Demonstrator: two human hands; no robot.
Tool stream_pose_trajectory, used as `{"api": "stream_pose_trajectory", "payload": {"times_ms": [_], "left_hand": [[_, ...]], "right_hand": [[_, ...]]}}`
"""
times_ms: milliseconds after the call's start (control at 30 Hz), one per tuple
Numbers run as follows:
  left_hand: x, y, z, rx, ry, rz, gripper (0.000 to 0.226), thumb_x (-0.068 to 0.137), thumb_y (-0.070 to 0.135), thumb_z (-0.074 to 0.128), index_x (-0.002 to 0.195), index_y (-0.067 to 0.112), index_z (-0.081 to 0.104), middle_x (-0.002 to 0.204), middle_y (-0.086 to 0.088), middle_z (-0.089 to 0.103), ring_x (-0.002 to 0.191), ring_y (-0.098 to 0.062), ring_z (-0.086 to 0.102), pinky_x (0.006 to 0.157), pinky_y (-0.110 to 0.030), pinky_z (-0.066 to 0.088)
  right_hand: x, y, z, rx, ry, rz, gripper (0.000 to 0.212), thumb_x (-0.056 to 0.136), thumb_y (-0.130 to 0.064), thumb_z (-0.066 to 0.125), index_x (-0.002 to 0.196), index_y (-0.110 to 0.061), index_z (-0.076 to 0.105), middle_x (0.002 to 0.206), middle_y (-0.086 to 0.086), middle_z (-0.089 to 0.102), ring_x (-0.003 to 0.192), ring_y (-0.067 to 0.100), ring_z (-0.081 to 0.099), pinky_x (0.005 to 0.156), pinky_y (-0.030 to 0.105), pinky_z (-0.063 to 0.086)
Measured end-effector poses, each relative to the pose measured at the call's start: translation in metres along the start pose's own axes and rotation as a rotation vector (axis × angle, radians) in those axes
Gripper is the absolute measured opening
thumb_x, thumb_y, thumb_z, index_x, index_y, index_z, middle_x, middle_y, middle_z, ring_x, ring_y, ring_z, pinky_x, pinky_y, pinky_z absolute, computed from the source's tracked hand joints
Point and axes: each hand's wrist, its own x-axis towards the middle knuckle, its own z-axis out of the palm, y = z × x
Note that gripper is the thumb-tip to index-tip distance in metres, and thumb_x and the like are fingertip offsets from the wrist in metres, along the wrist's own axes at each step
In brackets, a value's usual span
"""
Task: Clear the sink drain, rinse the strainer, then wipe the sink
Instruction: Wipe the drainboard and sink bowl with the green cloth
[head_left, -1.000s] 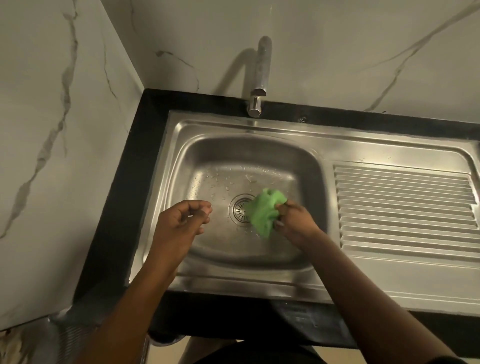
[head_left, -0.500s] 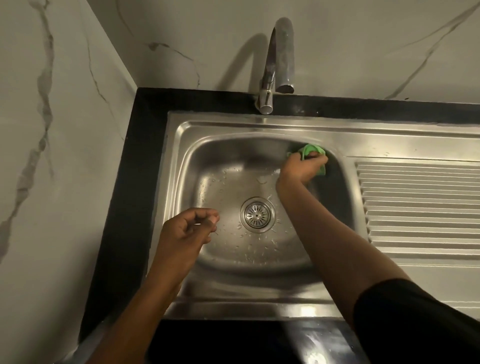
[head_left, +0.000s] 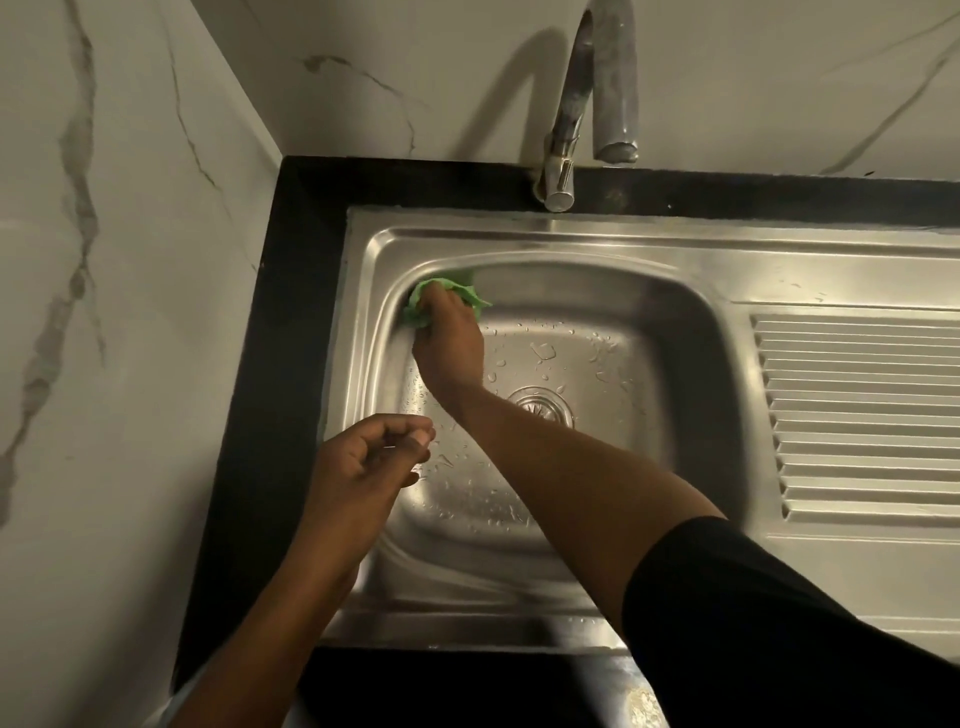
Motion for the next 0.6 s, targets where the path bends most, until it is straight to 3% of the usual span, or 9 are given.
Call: {"api": "stream_pose_trajectory", "payload": {"times_ms": [67, 133, 200, 267, 367, 433, 600], "left_hand": [[-0.002, 0.000, 0.001, -0.020, 0.002, -0.006, 0.018, 0.098, 0.020, 0.072, 0.099, 0.035, 0.082, 0.102, 0.003, 0.083, 0.098, -0.018, 0.079, 0.084, -0.034, 0.064], [-0.004, -0.001, 0.003, -0.024, 0.004, -0.010, 0.017, 0.097, 0.020, 0.073, 0.099, 0.033, 0.083, 0.102, 0.001, 0.083, 0.098, -0.019, 0.079, 0.084, -0.037, 0.063], [-0.005, -0.002, 0.004, -0.040, 0.001, -0.008, 0.013, 0.093, 0.027, 0.075, 0.100, 0.034, 0.083, 0.103, 0.000, 0.082, 0.098, -0.019, 0.079, 0.084, -0.037, 0.063], [-0.005, -0.003, 0.004, -0.064, 0.004, -0.006, 0.018, 0.085, 0.038, 0.075, 0.100, 0.034, 0.083, 0.102, 0.000, 0.082, 0.097, -0.019, 0.079, 0.083, -0.035, 0.064], [-0.005, -0.008, 0.005, -0.070, 0.002, -0.011, 0.027, 0.078, 0.048, 0.075, 0.100, 0.035, 0.082, 0.101, 0.000, 0.083, 0.098, -0.019, 0.079, 0.084, -0.036, 0.063], [-0.005, -0.011, 0.006, -0.067, 0.002, -0.018, 0.021, 0.082, 0.042, 0.075, 0.100, 0.035, 0.082, 0.100, 0.000, 0.083, 0.098, -0.020, 0.079, 0.086, -0.039, 0.063], [-0.004, -0.006, 0.009, -0.054, -0.014, -0.018, 0.021, 0.081, 0.042, 0.074, 0.100, 0.037, 0.082, 0.100, 0.000, 0.083, 0.097, -0.018, 0.079, 0.088, -0.038, 0.063]], "right_hand": [[-0.001, 0.009, -0.008, -0.176, -0.163, -0.152, 0.035, 0.083, 0.008, 0.052, 0.104, -0.017, 0.063, 0.110, 0.003, 0.068, 0.102, 0.030, 0.058, 0.068, 0.042, 0.055], [0.003, 0.027, -0.018, -0.446, -0.401, -0.348, 0.046, 0.090, -0.001, 0.042, 0.126, -0.020, 0.062, 0.126, 0.006, 0.066, 0.116, 0.035, 0.059, 0.083, 0.044, 0.054], [0.008, 0.048, -0.031, -0.737, -0.562, -0.486, 0.056, 0.096, -0.005, 0.048, 0.148, -0.026, 0.048, 0.145, 0.010, 0.057, 0.127, 0.036, 0.057, 0.105, 0.046, 0.046], [0.017, 0.068, -0.043, -0.900, -0.603, -0.536, 0.068, 0.096, -0.008, 0.058, 0.158, -0.029, 0.037, 0.154, 0.012, 0.047, 0.135, 0.035, 0.051, 0.115, 0.046, 0.039], [0.027, 0.087, -0.066, -0.972, -0.672, -0.531, 0.055, 0.097, -0.011, 0.060, 0.151, -0.022, 0.051, 0.152, 0.009, 0.045, 0.135, 0.033, 0.048, 0.110, 0.045, 0.046], [0.030, 0.098, -0.088, -1.004, -0.673, -0.465, 0.043, 0.099, -0.013, 0.055, 0.142, -0.014, 0.061, 0.150, 0.009, 0.045, 0.133, 0.033, 0.049, 0.101, 0.046, 0.053], [0.023, 0.128, -0.154, -1.078, -0.677, -0.243, 0.043, 0.107, -0.018, 0.045, 0.149, -0.017, 0.050, 0.144, 0.015, 0.048, 0.127, 0.040, 0.055, 0.085, 0.052, 0.059]]}}
